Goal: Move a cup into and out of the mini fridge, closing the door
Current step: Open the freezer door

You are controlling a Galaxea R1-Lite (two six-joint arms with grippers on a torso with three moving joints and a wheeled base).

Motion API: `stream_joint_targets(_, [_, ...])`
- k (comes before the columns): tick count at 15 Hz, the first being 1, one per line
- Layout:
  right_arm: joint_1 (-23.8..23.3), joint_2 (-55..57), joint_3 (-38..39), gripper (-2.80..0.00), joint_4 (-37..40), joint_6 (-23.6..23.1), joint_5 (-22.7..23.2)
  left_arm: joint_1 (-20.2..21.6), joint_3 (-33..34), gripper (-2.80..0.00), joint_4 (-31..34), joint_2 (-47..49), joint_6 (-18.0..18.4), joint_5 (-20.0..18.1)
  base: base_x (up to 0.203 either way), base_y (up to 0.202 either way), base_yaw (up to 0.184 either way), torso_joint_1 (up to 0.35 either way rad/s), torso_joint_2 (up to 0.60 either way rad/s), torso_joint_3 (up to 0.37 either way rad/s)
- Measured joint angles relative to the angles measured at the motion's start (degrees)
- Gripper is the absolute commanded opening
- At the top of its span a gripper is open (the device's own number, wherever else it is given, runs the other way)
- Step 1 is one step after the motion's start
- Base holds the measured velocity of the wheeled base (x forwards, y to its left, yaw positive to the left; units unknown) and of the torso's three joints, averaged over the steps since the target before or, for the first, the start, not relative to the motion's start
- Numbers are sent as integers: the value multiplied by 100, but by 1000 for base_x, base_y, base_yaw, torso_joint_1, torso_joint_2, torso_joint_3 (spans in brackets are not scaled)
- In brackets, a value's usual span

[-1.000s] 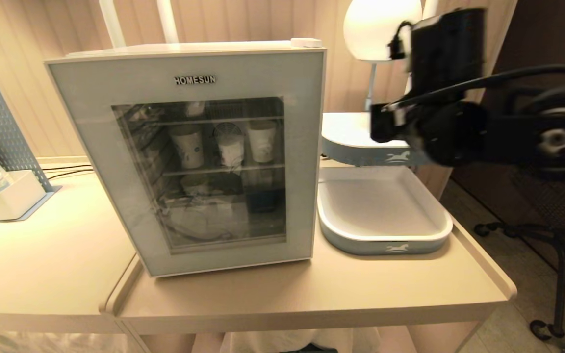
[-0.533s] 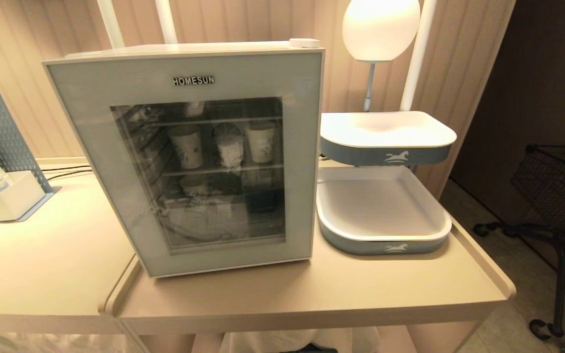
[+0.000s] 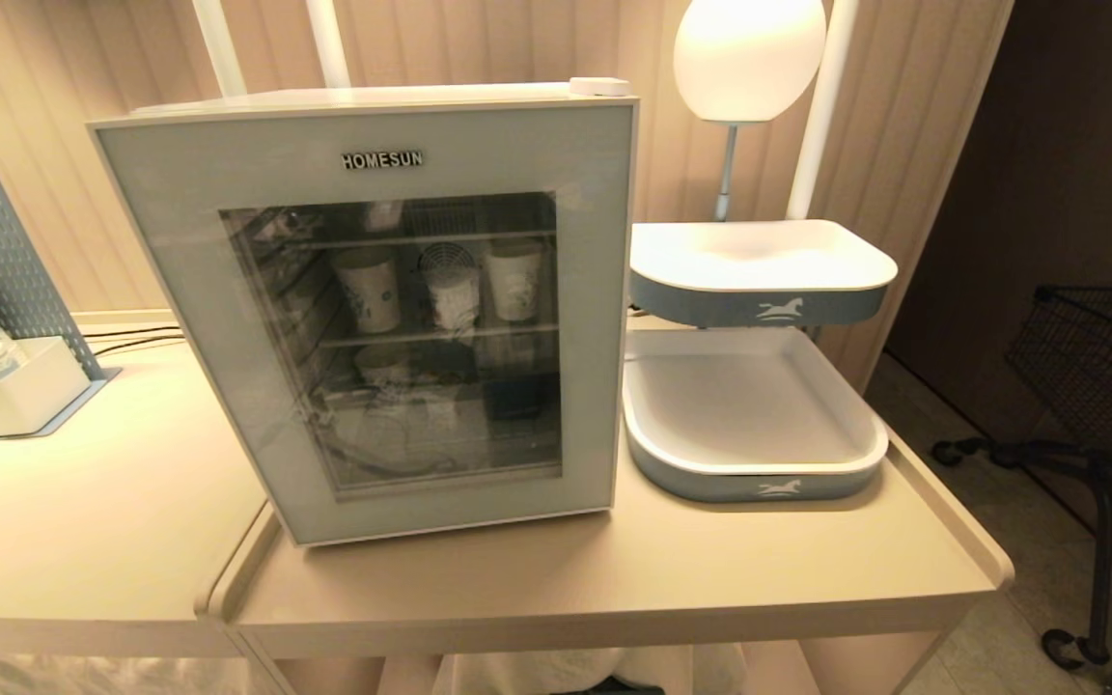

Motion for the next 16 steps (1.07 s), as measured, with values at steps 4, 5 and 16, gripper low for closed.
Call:
stream_joint_targets(4, [-60, -436, 490, -280, 1216, -435, 2184, -6, 0, -280, 0, 0, 2, 2, 0, 0, 0, 0, 0, 0])
stream_joint_targets(5, [-61, -471, 484, -280, 1273, -434, 2293, -6, 0, -280, -2, 0, 0, 1, 0, 0, 0, 0, 0, 0])
stream_joint_targets(16, [-71, -517, 510, -280, 1139, -55, 2283, -5, 0, -280, 27, 0, 169, -16, 0, 0, 0, 0, 0, 0])
